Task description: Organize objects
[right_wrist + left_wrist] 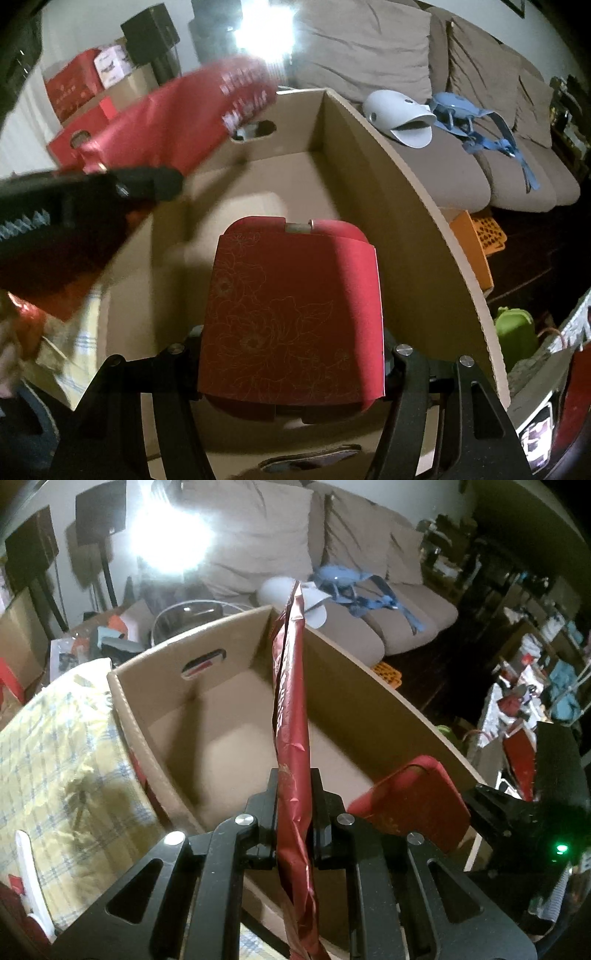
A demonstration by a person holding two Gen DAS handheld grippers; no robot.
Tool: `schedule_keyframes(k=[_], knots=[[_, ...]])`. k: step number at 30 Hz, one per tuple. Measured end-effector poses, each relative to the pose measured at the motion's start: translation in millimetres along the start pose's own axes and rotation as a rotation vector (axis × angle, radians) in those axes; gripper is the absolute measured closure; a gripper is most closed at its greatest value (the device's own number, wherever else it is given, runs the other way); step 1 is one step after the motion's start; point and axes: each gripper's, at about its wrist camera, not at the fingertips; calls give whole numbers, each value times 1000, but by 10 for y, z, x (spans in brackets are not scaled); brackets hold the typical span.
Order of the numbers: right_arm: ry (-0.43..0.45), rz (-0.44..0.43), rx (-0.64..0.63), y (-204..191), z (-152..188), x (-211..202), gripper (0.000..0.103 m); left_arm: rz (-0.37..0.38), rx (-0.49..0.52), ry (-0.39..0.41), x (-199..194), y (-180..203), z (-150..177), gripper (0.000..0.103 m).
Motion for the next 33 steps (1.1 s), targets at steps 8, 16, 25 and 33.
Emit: schedule_keyframes(k=[8,16,25,33], knots=[[-51,113,-15,20,50,122,38,9,34,-22,49,31,15,91],[-82,164,-45,43,72,217,38,-14,15,15,-17,-5,1,91],[-111,144,-60,20,90,296,38,-34,24,-7,78,-4,10,91],[-121,139,-38,61,103,294,38,3,-21,-56,125,-41,84,91]])
Point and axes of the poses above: each gripper's, at about its wrist camera, not at the fingertips, and x roughly the way its jaws point, y to its right, z to its underside, and after that the axes turned 2 degrees about -z, right-handed
